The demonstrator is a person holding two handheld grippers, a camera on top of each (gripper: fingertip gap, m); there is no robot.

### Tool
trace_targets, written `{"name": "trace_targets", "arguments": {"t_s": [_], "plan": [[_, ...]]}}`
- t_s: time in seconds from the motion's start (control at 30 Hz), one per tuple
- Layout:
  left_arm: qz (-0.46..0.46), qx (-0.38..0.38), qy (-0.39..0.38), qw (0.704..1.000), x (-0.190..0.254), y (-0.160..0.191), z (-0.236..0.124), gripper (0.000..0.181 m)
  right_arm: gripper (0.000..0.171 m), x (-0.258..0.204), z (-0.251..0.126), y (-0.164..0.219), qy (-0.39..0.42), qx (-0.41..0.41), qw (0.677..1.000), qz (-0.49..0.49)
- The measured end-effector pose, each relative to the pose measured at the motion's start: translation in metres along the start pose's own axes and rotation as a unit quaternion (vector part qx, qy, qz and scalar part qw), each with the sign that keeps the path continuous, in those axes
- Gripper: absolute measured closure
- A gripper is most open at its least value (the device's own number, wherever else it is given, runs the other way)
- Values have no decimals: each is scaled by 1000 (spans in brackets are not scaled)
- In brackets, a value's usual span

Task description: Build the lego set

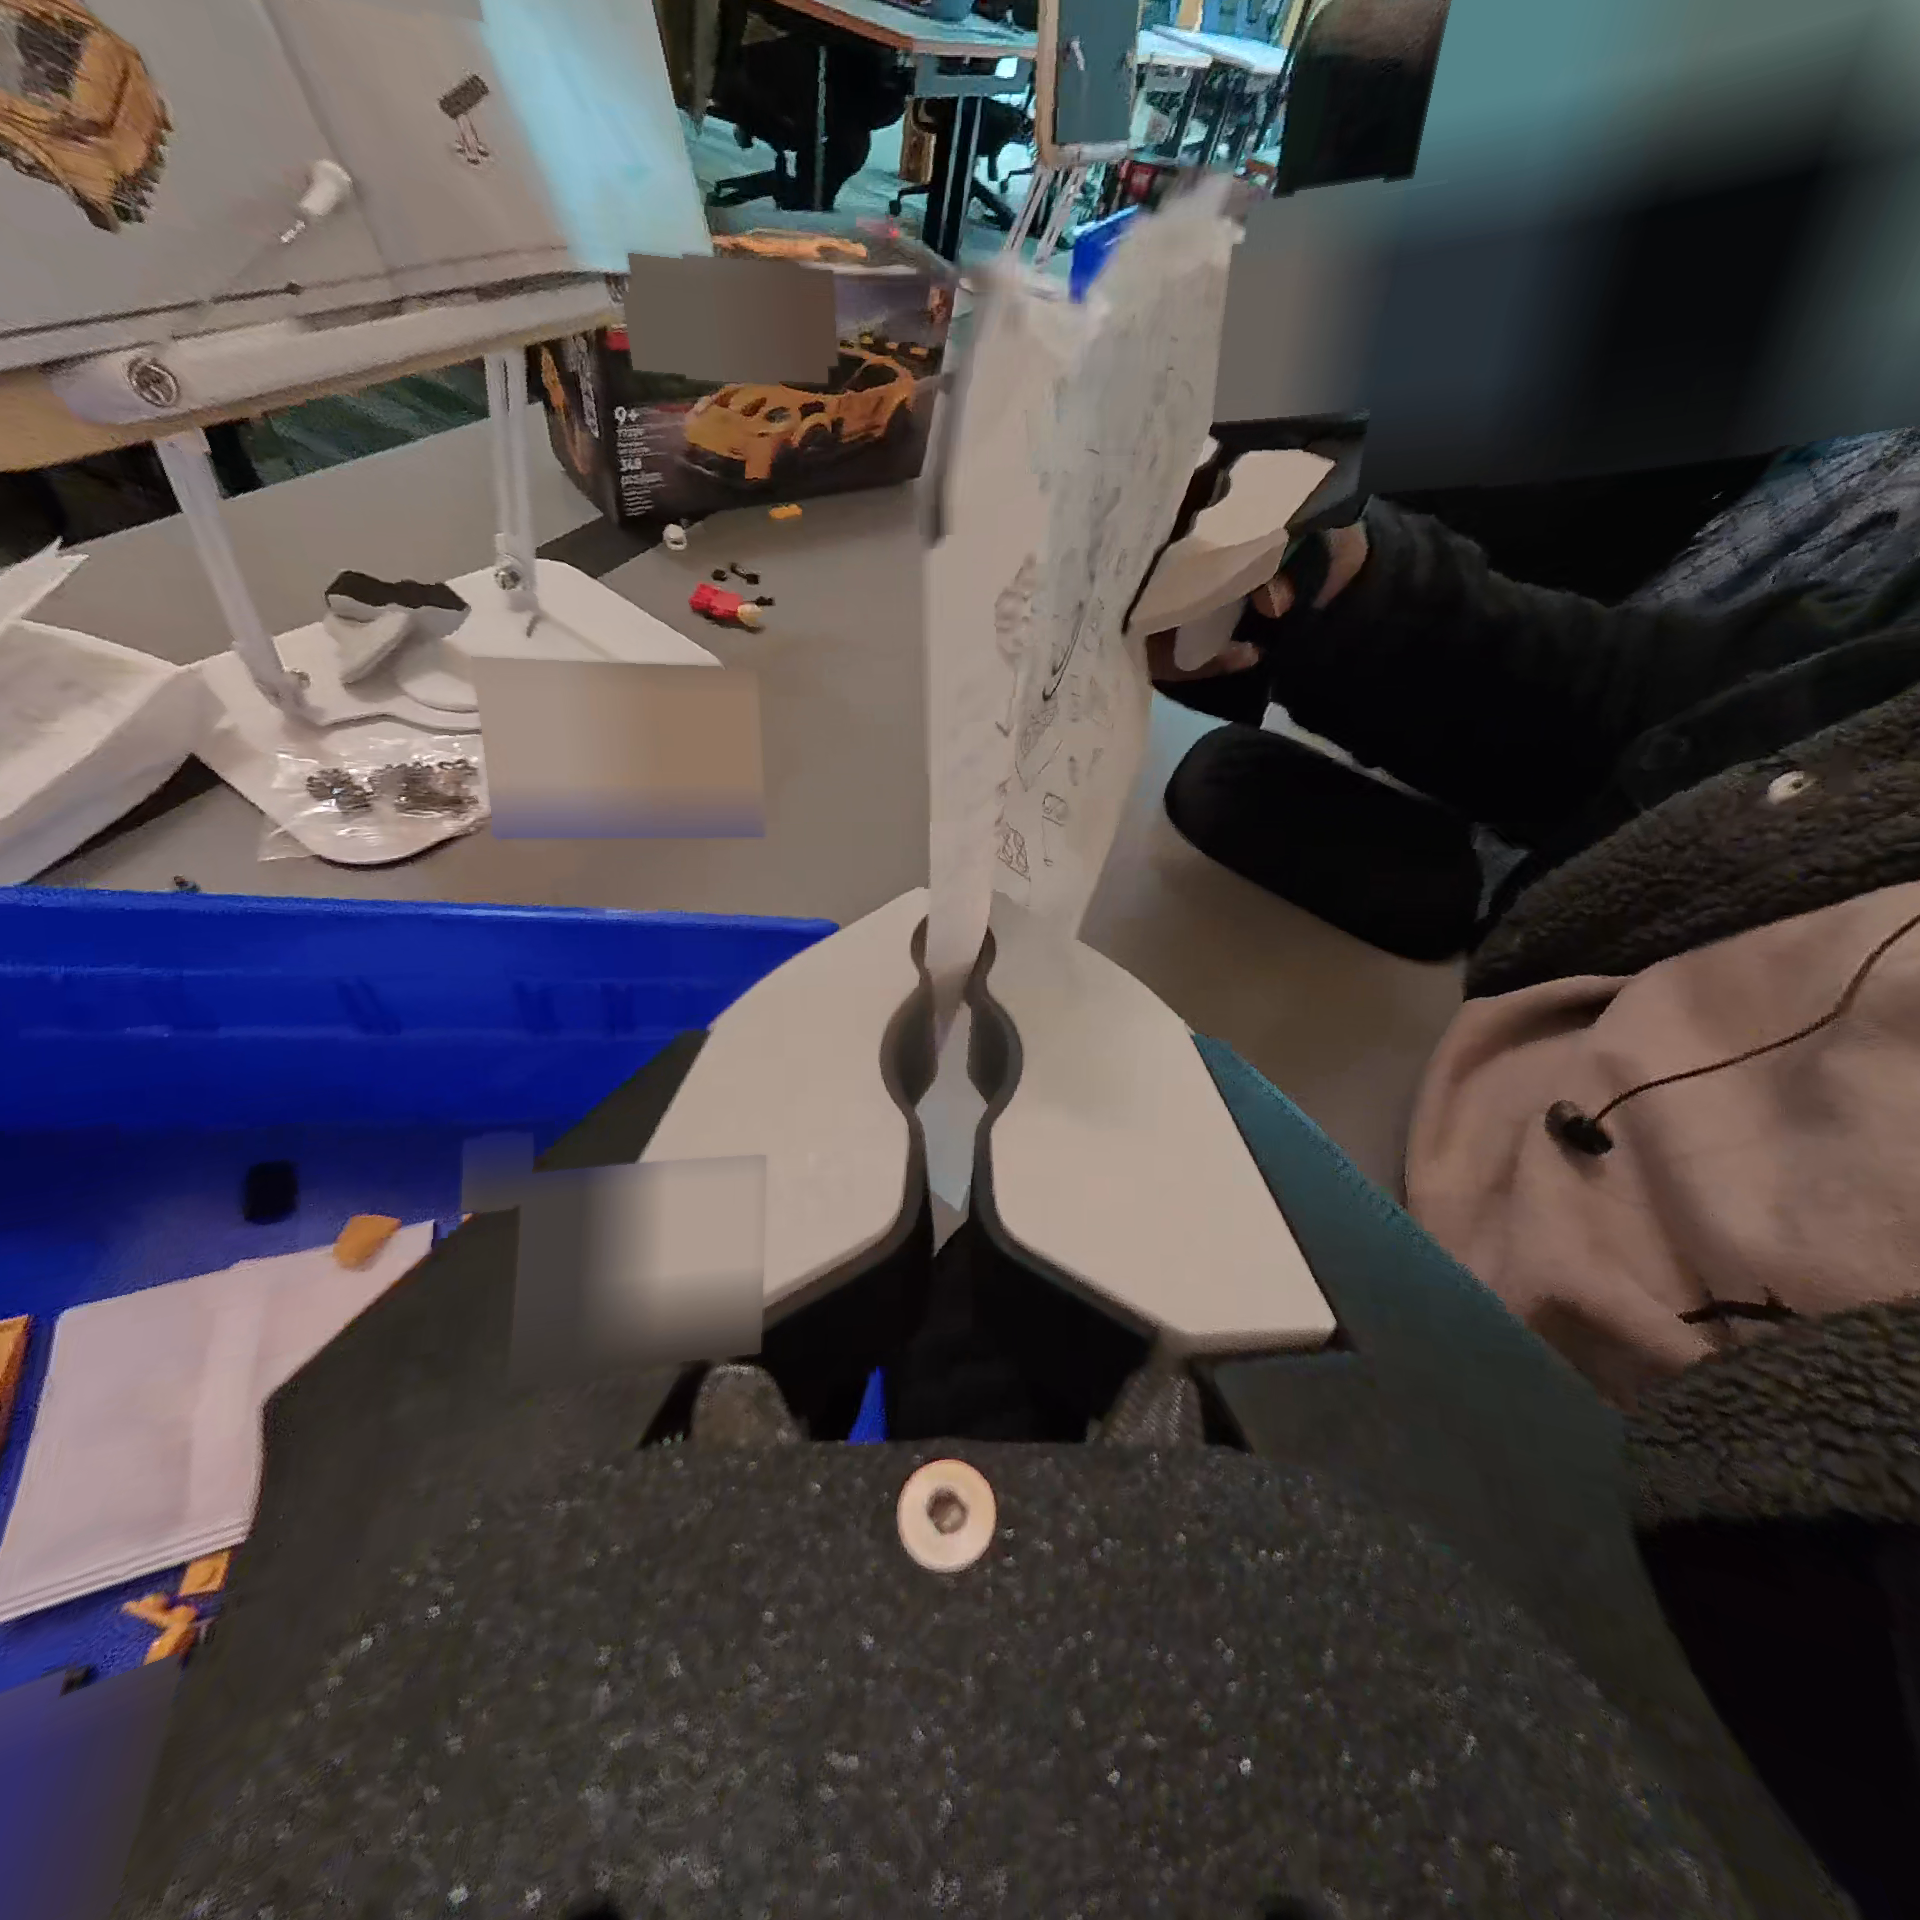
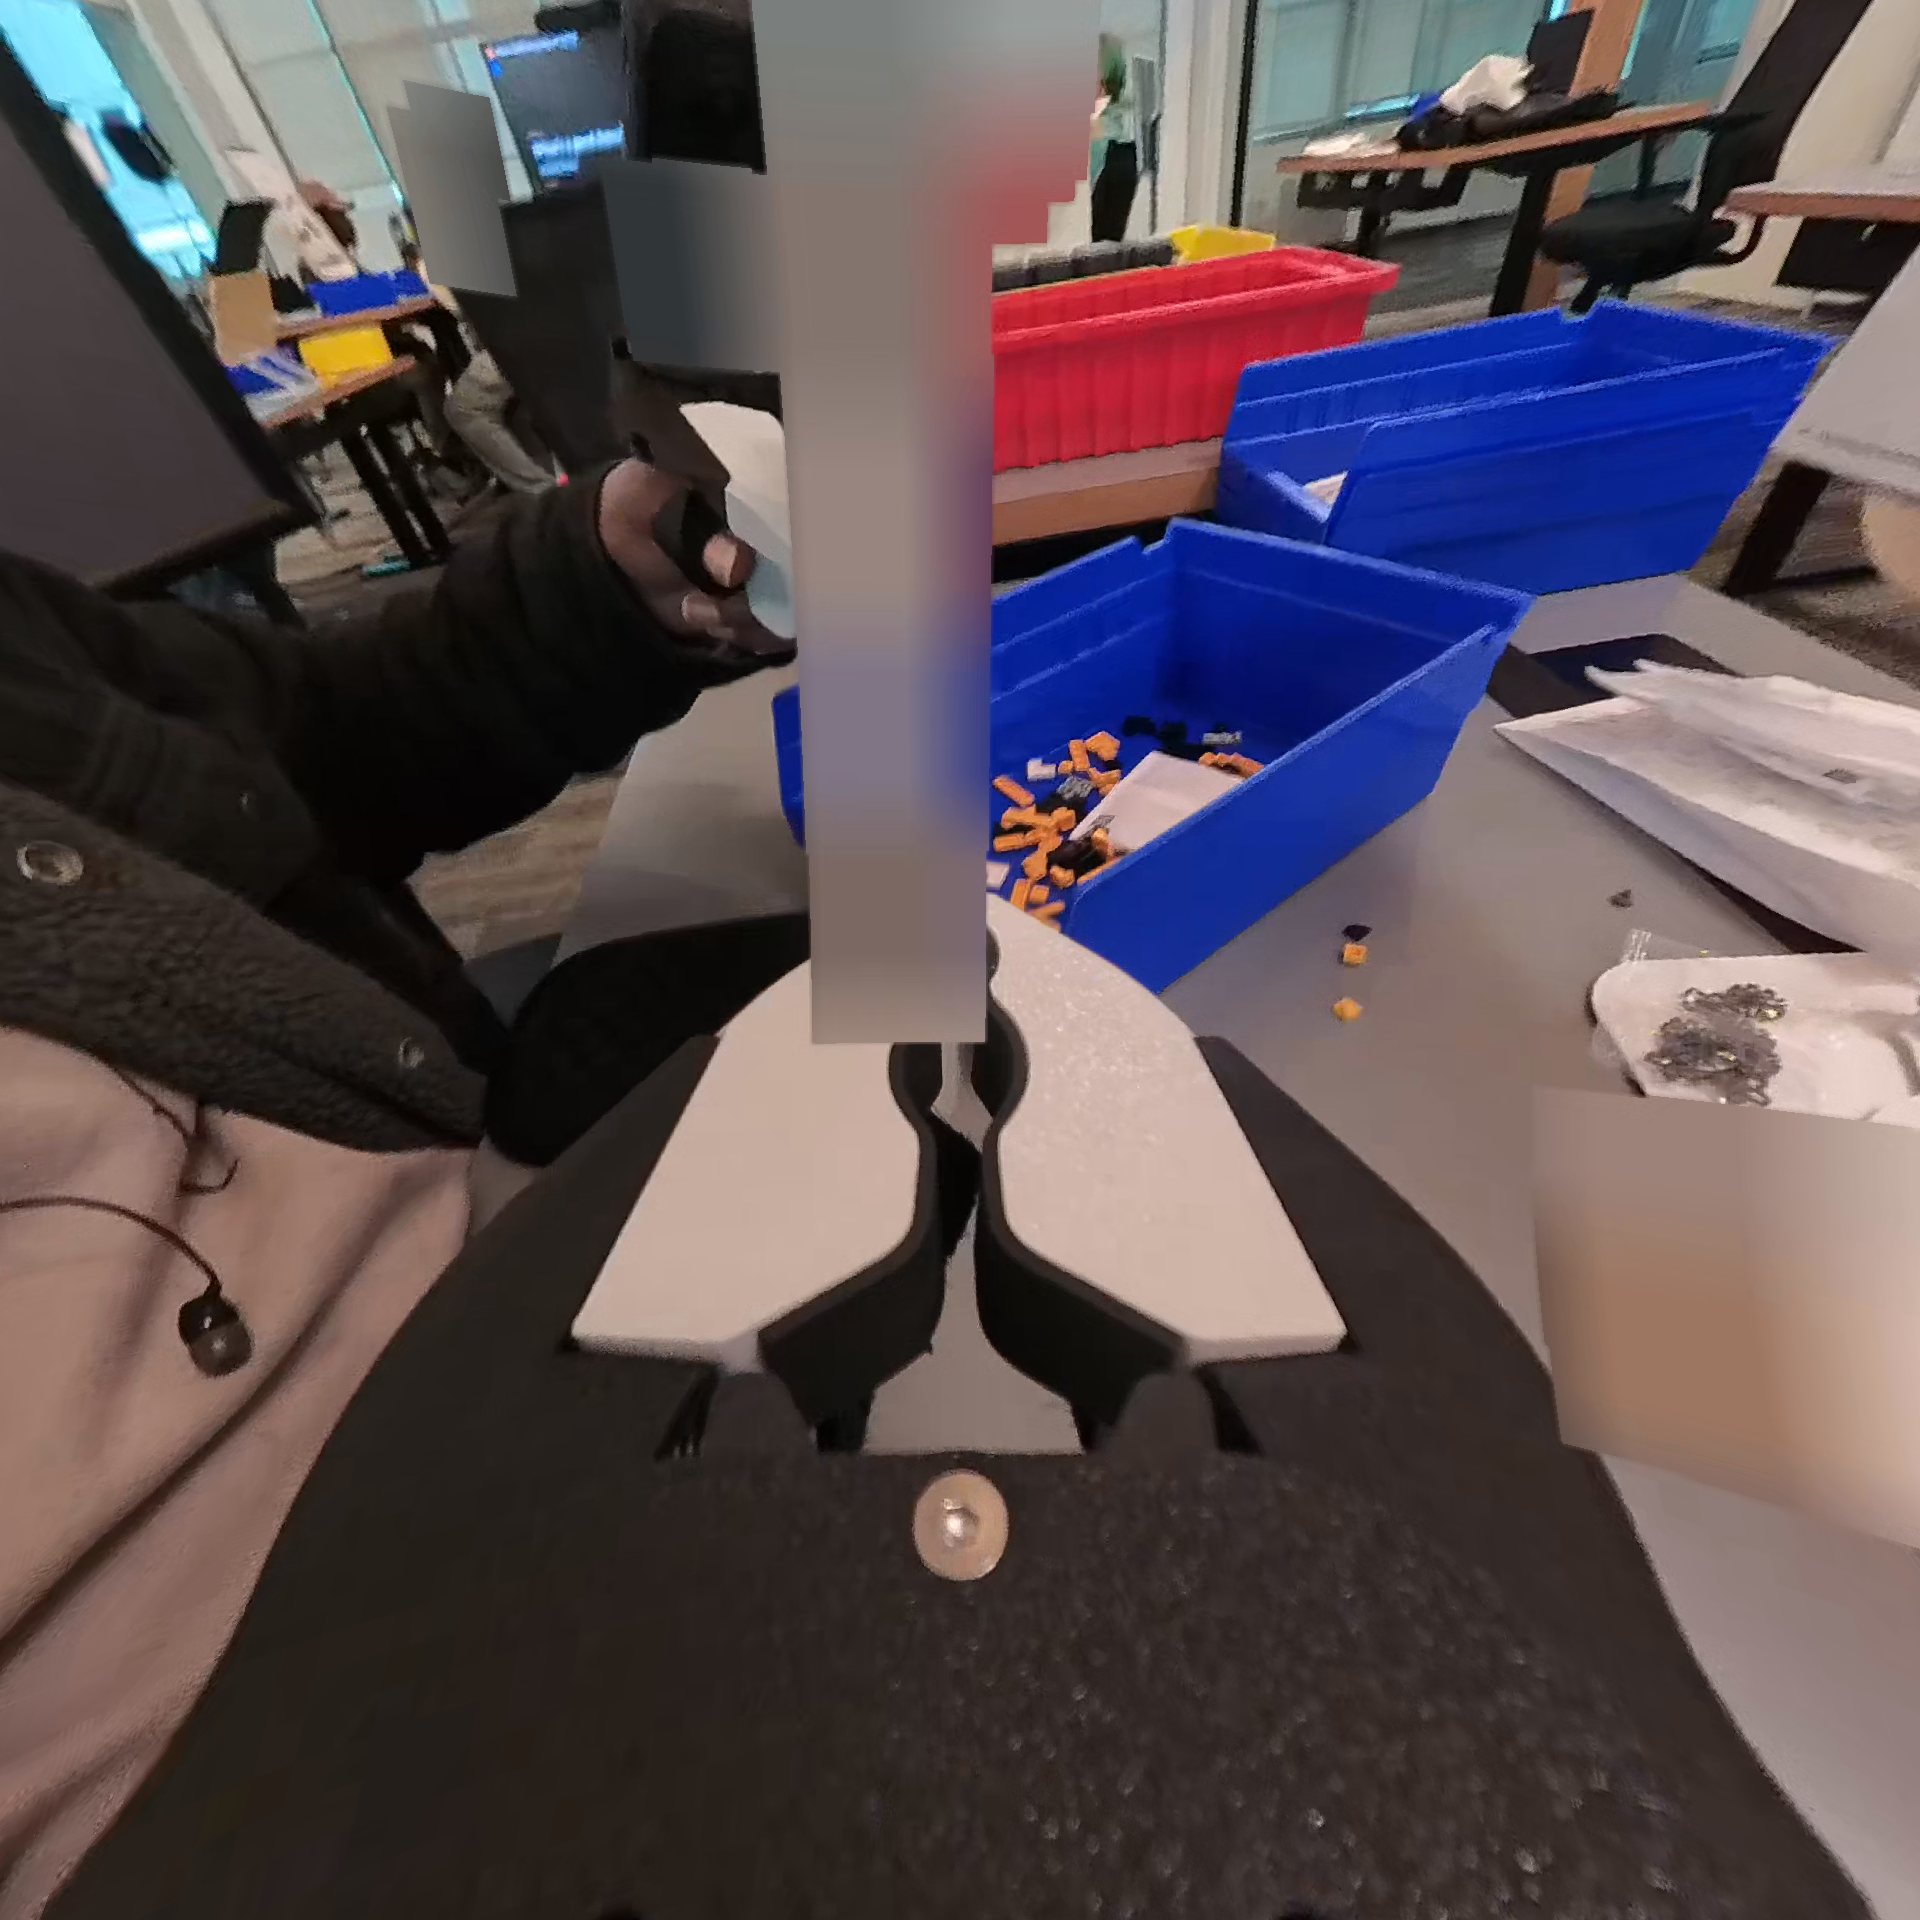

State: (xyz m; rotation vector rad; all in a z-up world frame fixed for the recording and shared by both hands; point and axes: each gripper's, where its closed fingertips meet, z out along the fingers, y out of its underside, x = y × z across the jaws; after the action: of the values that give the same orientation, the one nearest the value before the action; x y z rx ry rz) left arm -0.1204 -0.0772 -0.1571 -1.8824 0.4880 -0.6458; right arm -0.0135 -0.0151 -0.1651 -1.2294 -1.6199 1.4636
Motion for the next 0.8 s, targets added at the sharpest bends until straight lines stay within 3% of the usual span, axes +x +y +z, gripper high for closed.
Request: {"name": "trace_targets", "arguments": {"t_s": [0.1,0.2,0.37,0.47,0.6,0.8], "plan": [[-32,2,6,999,-16,-15,-9,181,171,15,0,-17,26,40,999,1],[-87,34,-6,996,-53,-41,-35,181,157,30,-10,-19,61,49,997,-27],[-213,80,-43,973,-156,-75,-86,181,157,49,-22,13,83,16,996,-10],[-280,85,-71,954,-222,-75,-100,181,158,56,-24,35,80,-1,997,18],[-334,69,-93,935,-292,-69,-93,181,160,61,-25,50,69,-14,997,37],[-372,14,-107,922,-355,-55,-59,181,162,59,-23,60,52,-36,997,34]]}}
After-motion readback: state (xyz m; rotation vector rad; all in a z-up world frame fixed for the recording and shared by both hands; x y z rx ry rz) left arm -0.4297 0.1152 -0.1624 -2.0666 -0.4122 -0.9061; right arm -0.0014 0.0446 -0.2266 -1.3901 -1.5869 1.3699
